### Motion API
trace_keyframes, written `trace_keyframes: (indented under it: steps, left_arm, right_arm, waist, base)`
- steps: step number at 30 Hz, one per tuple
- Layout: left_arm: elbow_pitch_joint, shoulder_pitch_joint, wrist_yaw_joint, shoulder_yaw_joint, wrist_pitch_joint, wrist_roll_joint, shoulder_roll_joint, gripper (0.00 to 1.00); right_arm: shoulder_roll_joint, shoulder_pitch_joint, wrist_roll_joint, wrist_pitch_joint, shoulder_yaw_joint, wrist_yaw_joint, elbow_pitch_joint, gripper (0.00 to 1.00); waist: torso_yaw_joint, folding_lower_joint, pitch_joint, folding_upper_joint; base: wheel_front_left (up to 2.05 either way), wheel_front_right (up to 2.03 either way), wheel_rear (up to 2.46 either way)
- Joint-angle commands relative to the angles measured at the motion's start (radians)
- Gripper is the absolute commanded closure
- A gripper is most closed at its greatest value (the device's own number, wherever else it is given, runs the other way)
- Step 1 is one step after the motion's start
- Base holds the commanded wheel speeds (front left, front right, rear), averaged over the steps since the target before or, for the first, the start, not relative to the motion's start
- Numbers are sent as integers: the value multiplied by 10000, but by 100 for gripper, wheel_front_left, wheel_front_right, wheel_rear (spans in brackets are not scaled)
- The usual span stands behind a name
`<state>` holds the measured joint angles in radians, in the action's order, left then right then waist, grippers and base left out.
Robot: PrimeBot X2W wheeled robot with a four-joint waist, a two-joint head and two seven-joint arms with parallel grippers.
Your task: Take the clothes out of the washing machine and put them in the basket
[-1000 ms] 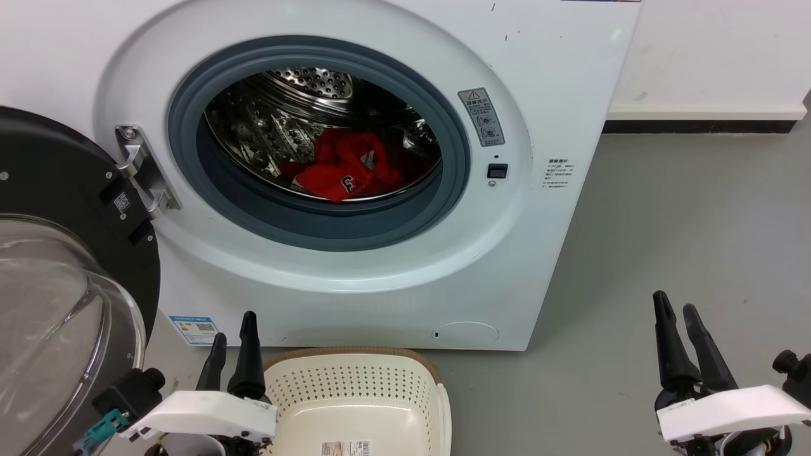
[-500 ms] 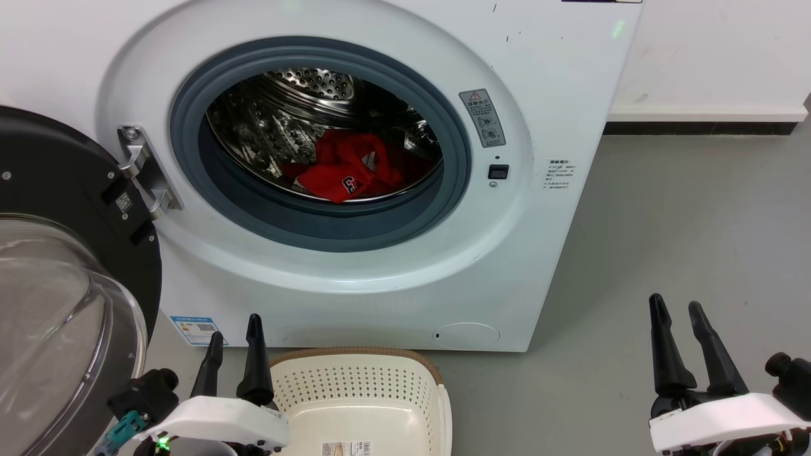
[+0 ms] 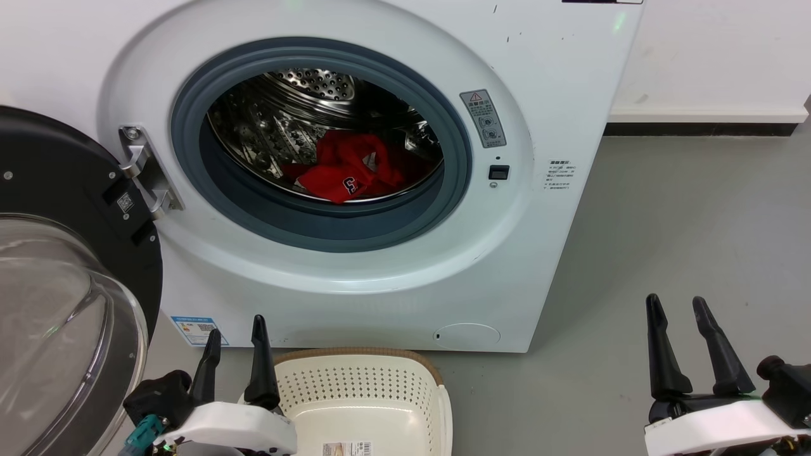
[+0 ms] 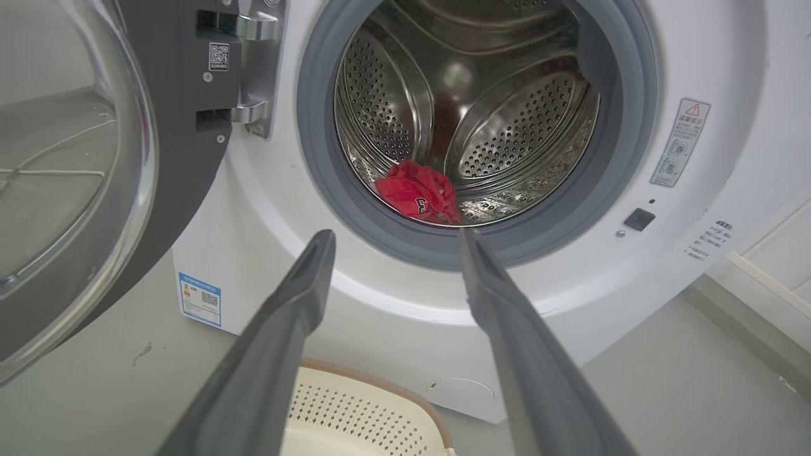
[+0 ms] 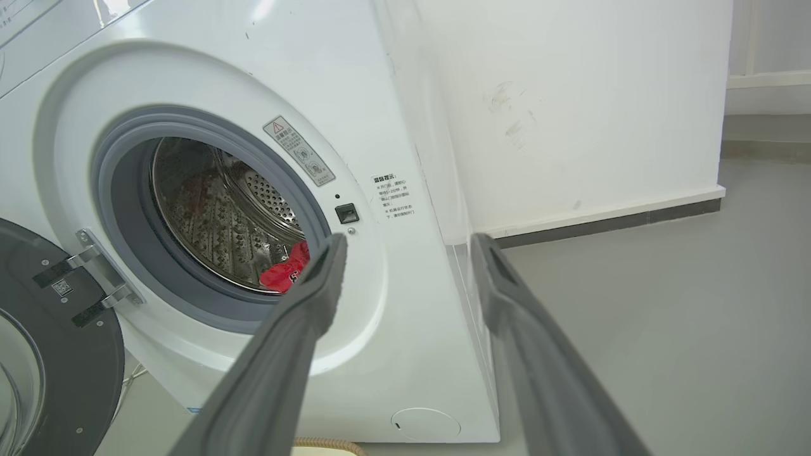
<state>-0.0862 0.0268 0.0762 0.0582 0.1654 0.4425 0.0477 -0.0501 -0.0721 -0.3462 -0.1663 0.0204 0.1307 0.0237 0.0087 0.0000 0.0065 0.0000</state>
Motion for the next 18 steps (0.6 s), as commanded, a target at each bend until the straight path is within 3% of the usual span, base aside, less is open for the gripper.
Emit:
trace_keyframes:
  steps: [1,18]
  left_arm:
    - [152,3,52,41,106,-289,28,0]
    - [309,206,292,196,458,-1707,31,0]
  right_arm:
    - [-6,-82,312,-90,-20,0,183,0]
    - [-4,-303,1887,-460,-131,-1,522,0]
  waist:
    - [8,0,2,0]
    - [32,0,13,0]
  base:
    - [0,0,0]
    - [0,0,0]
